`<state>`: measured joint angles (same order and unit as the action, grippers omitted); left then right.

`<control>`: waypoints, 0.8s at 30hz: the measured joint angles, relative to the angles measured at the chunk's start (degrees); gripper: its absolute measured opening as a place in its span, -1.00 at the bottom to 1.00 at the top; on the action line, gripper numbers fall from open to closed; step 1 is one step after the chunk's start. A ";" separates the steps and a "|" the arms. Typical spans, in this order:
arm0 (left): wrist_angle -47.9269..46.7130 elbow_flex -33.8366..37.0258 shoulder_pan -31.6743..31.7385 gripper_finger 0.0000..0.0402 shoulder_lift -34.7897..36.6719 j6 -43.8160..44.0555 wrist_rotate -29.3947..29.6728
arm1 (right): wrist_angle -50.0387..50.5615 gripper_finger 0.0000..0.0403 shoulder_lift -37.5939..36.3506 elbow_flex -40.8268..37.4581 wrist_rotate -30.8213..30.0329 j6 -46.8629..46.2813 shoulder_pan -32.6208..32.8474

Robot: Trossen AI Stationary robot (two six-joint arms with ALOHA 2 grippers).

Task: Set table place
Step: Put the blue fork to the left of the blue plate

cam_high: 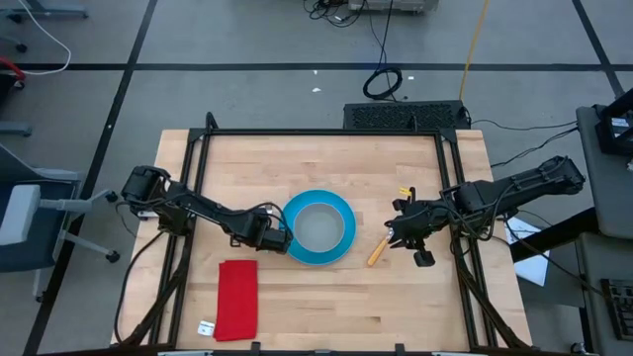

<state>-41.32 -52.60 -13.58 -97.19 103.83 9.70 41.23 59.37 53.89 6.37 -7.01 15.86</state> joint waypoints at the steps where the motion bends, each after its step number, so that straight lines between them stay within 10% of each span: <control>1: -0.02 0.00 0.00 -0.66 0.00 0.00 0.14 | 0.00 -0.78 0.00 0.00 0.00 0.00 0.00; 24: -0.53 0.00 0.00 -0.56 0.00 -2.58 1.23 | -0.26 -0.78 0.00 0.00 -0.02 -0.44 0.00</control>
<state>-41.85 -52.60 -13.58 -97.19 101.26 10.93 40.97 59.37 53.89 6.35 -7.44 15.86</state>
